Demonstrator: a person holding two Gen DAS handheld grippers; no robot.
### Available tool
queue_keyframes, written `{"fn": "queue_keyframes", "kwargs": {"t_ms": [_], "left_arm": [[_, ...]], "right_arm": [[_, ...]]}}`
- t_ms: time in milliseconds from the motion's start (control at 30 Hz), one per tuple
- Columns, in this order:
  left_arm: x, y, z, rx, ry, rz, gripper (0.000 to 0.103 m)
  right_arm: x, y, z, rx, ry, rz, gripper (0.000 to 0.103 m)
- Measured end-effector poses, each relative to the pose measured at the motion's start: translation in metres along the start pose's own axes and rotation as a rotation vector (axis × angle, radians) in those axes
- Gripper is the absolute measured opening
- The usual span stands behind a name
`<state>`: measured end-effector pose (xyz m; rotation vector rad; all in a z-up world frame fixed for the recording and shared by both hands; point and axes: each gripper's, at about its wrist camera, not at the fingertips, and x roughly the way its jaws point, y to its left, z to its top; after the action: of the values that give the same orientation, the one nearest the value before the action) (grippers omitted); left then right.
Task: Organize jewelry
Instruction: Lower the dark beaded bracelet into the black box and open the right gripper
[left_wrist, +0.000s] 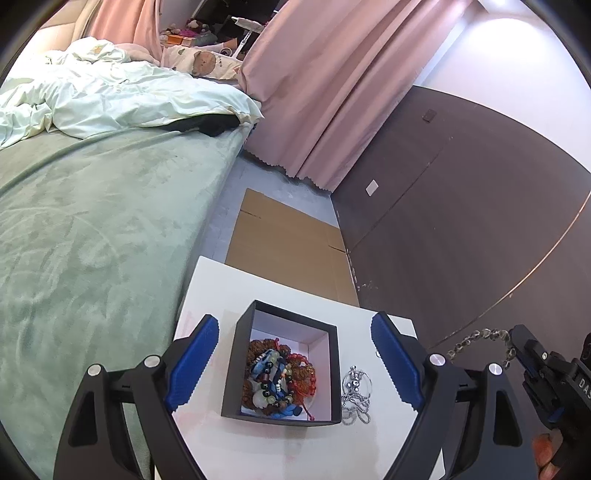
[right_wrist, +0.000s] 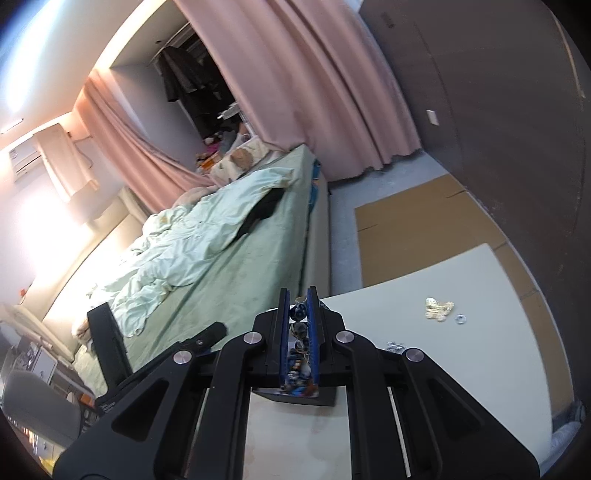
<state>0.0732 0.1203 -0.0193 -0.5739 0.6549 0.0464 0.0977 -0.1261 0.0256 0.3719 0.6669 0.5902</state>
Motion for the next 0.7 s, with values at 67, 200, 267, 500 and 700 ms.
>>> {"fn": "queue_keyframes", "kwargs": {"t_ms": [67, 200, 267, 500, 700], "left_arm": [[-0.003, 0.003, 0.002, -0.008, -0.008, 0.004, 0.084], [-0.006, 0.010, 0.006, -0.019, -0.021, 0.015, 0.088], [-0.008, 0.013, 0.008, -0.024, -0.026, 0.021, 0.092], [-0.008, 0.027, 0.012, -0.068, -0.024, 0.049, 0.095], [-0.005, 0.034, 0.012, -0.099, -0.004, 0.057, 0.095]], "right_arm": [[0.007, 0.006, -0.002, -0.004, 0.015, 0.019, 0.010], [0.027, 0.016, -0.011, -0.009, 0.052, 0.046, 0.010], [0.037, 0.019, -0.015, -0.006, 0.068, 0.053, 0.010], [0.082, 0.023, -0.027, 0.022, 0.192, 0.122, 0.021], [0.080, 0.011, -0.030, 0.045, 0.192, 0.107, 0.058]]}}
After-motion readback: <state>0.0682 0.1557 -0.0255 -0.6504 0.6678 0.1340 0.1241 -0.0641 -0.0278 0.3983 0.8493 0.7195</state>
